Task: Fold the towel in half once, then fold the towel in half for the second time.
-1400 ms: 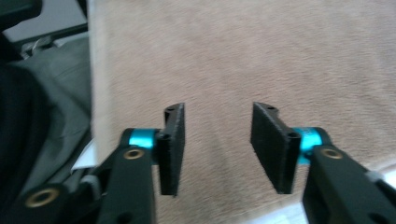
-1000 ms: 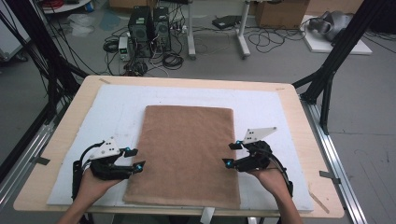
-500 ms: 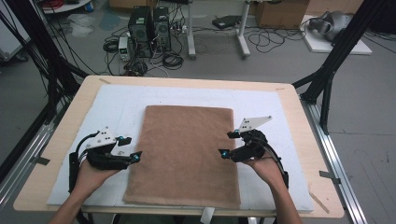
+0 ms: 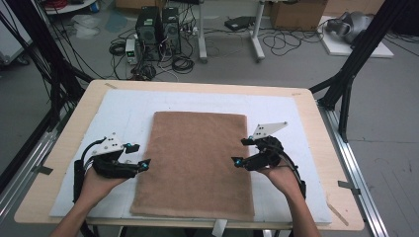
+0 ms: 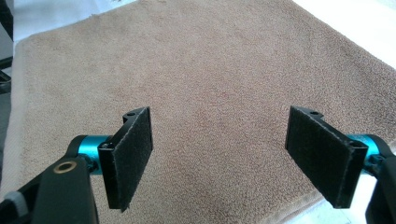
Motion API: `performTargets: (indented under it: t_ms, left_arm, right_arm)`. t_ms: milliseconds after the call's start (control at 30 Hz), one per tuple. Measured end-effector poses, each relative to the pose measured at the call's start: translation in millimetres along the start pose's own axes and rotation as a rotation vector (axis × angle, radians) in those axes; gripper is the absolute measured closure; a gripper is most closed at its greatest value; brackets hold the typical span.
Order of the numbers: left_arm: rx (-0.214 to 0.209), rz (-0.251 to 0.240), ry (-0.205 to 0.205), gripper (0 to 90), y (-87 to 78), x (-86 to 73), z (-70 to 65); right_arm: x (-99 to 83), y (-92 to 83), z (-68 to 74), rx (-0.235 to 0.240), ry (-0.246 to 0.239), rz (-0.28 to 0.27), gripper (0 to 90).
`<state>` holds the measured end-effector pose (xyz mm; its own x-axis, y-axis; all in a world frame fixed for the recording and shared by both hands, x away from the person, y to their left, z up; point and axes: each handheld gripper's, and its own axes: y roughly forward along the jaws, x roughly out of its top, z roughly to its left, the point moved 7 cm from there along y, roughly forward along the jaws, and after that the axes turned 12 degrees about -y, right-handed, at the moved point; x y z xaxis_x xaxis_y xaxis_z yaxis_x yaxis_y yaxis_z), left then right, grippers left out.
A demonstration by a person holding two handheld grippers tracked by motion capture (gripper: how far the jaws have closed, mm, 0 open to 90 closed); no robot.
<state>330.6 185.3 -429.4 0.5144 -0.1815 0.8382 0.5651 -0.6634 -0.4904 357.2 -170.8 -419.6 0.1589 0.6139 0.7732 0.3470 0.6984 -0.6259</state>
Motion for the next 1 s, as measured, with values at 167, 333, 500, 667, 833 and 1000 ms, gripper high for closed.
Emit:
performTargets:
  t_ms: [167, 333, 500, 667, 833, 1000]
  left_arm:
    - [-0.007, 0.005, -0.003, 32.5, 2.0, 1.8, 3.1]
    - [-0.007, 0.025, 0.009, 33.8, 6.7, 1.6, 3.8]
    - [-0.004, 0.028, -0.001, 32.9, 8.6, 6.0, 7.1]
    - [0.000, 0.026, -0.007, 32.7, 8.9, 16.7, 12.1]
    - [0.014, 0.023, -0.014, 32.5, 11.7, 27.8, 19.2]
    - [0.014, 0.034, -0.018, 32.9, 14.2, 31.5, 22.6]
  right_arm:
    - [-1.3, 0.9, -1.5, -0.004, 0.002, 0.001, 22.2]
    - [-4.8, 2.4, -3.0, -0.013, 0.005, 0.009, 22.0]
    - [-8.1, 3.9, -3.7, -0.010, 0.009, 0.012, 22.0]
    - [-6.3, 1.6, -9.4, -0.023, 0.009, 0.006, 22.0]
    - [-3.3, 0.1, -19.9, -0.036, 0.016, 0.019, 22.0]
    - [6.1, -3.7, -33.5, -0.059, 0.023, 0.018, 21.7]
